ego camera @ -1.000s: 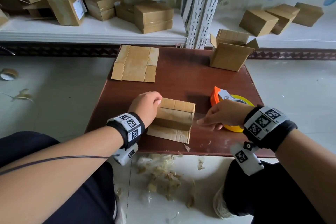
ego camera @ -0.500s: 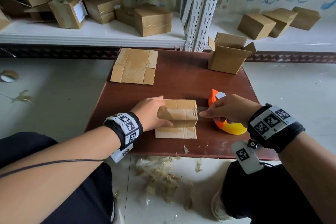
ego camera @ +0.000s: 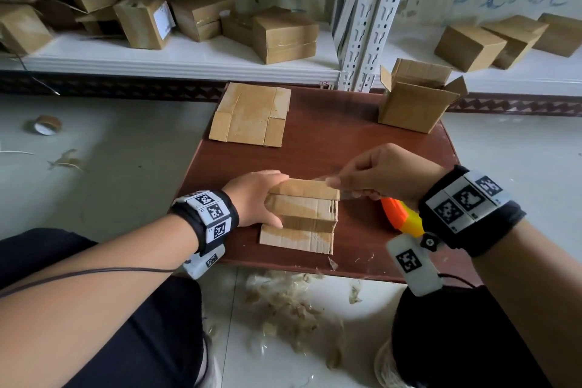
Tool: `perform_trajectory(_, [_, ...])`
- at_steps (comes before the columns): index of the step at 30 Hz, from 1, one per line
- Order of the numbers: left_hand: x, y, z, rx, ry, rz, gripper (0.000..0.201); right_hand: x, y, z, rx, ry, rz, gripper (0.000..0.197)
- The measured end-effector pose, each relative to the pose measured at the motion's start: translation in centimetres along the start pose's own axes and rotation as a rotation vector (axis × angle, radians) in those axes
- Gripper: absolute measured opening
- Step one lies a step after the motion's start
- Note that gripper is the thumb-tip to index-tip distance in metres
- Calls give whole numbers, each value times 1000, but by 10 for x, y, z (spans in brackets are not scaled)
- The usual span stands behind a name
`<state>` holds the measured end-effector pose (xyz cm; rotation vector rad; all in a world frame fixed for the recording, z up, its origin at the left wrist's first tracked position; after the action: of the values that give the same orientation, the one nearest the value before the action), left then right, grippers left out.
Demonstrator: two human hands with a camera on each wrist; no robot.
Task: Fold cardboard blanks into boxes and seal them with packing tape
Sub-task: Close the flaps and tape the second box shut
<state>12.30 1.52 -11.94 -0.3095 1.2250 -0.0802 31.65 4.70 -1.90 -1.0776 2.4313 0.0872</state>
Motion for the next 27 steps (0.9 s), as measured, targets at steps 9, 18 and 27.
perform_trajectory(9, [33,3,-5,63,-95,-40,104,14,17,-29,-147,35,-14,57])
perform_trajectory(18, [31,-4,4,98,86,47,117,15,22,-33,-159,21,-36,53])
perform_trajectory(27, [31,1,7,30,307,106,116,-32,12,6,49,-362,55,33])
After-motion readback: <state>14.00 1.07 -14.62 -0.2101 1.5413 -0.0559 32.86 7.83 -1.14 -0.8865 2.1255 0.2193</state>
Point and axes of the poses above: each hand's wrist, its own y-axis towards the middle knuckle, its own x-axis out of the palm, z = x × y, the point moved 10 cm from there along y, towards the middle knuckle, and after that the axes turned 14 degrees about -x, right-handed, at the moved point
